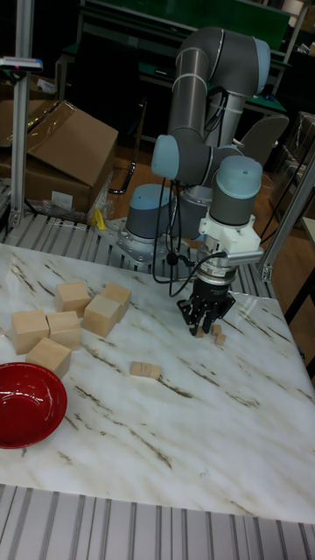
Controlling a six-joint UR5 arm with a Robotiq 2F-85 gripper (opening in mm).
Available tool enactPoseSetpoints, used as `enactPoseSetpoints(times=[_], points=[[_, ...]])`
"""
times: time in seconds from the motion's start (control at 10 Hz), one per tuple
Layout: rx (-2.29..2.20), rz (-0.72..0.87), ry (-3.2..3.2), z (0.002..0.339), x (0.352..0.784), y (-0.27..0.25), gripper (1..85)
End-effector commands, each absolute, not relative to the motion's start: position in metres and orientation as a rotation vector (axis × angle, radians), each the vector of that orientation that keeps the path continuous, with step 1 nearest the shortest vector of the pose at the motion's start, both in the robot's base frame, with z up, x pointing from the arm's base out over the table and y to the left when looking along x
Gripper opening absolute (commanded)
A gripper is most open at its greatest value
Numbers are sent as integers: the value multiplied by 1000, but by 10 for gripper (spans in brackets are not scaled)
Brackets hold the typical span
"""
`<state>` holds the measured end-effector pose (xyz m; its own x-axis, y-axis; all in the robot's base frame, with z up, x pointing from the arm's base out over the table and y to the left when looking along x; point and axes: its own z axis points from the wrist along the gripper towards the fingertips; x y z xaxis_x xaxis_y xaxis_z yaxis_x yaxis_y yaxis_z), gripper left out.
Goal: Stack the blocks into a pyramid shape
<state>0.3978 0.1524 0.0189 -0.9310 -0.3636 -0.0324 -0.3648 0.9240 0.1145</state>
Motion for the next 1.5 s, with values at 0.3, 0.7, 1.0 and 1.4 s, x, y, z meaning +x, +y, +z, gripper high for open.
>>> enactPoseSetpoints(times=[0.3,0.7,1.0,1.4], points=[[-531,232,3073,16,398,160,397],[-539,188,3079,11,396,157,373],[-550,134,3086,12,394,159,370],[-576,114,3082,15,397,159,363]])
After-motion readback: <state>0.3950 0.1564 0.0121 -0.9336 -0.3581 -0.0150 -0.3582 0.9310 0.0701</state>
